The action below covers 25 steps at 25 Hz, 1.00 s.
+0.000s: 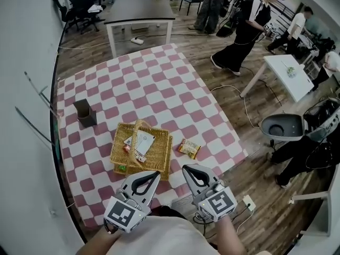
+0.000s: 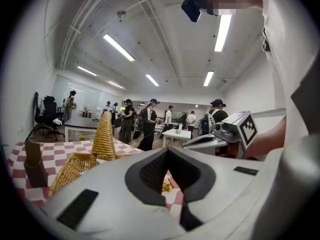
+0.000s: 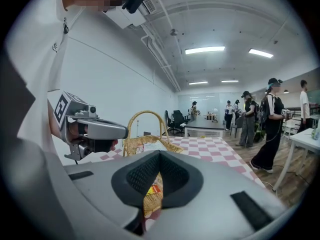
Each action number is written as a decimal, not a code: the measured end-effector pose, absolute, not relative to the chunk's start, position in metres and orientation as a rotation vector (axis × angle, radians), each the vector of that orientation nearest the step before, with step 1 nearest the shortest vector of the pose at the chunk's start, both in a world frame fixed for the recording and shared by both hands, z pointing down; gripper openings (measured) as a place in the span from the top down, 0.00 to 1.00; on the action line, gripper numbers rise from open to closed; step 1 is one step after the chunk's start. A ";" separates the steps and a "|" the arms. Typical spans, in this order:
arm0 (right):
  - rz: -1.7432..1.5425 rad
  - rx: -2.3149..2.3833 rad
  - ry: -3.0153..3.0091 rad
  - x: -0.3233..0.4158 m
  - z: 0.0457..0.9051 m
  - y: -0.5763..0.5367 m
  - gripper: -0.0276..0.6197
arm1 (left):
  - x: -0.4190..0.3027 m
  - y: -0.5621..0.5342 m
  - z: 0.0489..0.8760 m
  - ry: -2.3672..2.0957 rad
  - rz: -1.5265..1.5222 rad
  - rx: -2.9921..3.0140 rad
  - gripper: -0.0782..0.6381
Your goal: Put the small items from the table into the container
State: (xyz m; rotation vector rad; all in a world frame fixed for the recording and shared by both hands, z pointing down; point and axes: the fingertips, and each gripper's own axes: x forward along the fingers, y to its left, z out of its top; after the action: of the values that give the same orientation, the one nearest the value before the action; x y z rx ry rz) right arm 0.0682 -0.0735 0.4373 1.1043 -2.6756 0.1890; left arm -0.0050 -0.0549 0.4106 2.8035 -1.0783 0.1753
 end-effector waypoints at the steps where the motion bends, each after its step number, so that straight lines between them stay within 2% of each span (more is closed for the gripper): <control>1: 0.191 1.115 -2.668 0.072 0.439 -0.075 0.97 | 0.000 -0.054 0.411 -1.063 0.185 2.789 0.90; 13: 0.226 1.190 -2.571 0.112 0.479 -0.092 0.97 | 0.056 -0.049 0.427 -0.931 0.243 2.755 0.90; 16: 0.235 1.196 -2.543 0.121 0.492 -0.097 0.92 | 0.069 -0.049 0.435 -0.920 0.259 2.744 0.90; 25: 0.309 1.222 -2.466 0.147 0.535 -0.108 0.89 | 0.094 -0.059 0.456 -0.909 0.288 2.778 0.90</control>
State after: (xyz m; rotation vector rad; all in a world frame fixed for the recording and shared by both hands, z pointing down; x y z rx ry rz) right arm 0.1473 -0.1084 0.5349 1.2218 -2.4658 0.3085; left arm 0.0942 -0.0590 0.4561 2.7777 -0.9085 0.2877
